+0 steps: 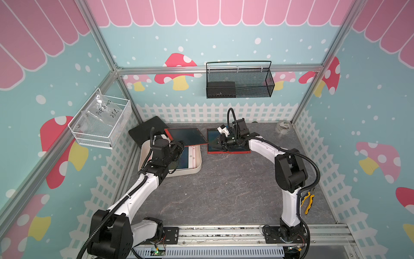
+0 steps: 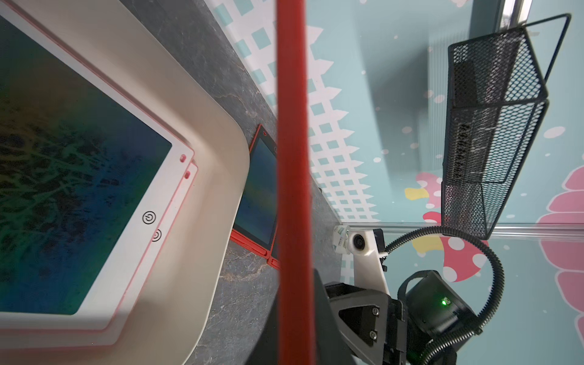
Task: Take out the writing tablet from the storage box
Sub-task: Pick up the writing tablet from the storage box, then place the writing tablet at the center of the board.
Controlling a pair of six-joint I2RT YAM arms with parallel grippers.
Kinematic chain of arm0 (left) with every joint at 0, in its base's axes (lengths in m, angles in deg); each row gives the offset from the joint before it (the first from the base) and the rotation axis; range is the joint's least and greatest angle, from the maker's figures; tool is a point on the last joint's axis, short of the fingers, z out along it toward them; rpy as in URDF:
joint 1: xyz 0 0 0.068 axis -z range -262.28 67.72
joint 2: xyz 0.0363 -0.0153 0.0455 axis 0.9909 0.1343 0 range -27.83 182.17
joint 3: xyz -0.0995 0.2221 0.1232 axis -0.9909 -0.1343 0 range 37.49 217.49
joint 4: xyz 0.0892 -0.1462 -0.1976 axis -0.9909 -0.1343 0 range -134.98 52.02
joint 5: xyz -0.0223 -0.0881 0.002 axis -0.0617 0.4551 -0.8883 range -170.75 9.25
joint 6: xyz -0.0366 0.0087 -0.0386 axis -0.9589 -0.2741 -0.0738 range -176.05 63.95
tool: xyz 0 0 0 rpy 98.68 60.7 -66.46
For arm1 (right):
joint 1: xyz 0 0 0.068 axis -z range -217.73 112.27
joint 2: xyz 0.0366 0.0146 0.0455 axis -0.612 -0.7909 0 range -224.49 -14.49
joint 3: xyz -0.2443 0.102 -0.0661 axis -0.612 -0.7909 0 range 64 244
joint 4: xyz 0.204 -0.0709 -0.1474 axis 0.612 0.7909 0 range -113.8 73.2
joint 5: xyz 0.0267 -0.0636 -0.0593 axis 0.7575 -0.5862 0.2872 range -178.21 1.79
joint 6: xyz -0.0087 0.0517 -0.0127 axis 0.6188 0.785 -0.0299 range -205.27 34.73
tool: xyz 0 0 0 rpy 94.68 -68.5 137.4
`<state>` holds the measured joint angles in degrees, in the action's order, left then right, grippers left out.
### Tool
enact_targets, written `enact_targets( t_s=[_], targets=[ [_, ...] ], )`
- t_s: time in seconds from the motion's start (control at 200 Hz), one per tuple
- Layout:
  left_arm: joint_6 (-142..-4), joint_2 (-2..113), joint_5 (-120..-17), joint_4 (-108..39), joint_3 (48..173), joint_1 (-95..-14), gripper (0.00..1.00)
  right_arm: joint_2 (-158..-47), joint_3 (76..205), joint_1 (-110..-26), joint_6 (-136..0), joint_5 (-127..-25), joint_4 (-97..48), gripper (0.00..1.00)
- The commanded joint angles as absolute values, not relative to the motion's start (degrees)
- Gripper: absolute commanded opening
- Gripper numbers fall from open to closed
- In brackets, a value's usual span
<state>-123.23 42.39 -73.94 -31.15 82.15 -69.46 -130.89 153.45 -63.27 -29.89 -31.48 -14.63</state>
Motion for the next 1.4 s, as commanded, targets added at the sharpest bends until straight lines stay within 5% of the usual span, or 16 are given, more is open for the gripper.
enact_targets(
  t_s=[0.0, 0.655, 1.396],
  targets=[
    [-125.79, 44.4, -79.25, -22.16, 83.57, -68.27, 0.09, -127.12, 150.79, -63.13, -23.49, -30.14, -23.75, 0.4],
    [-130.77, 56.14, -81.87, -16.57, 90.97, -59.75, 0.09, -127.03, 144.77, -63.04, -10.13, -33.6, -40.48, 0.34],
    [-131.79, 57.14, -81.58, -16.04, 91.63, -59.08, 0.1, -131.26, 146.85, -62.87, -3.28, -37.29, -49.72, 0.28]
  ],
)
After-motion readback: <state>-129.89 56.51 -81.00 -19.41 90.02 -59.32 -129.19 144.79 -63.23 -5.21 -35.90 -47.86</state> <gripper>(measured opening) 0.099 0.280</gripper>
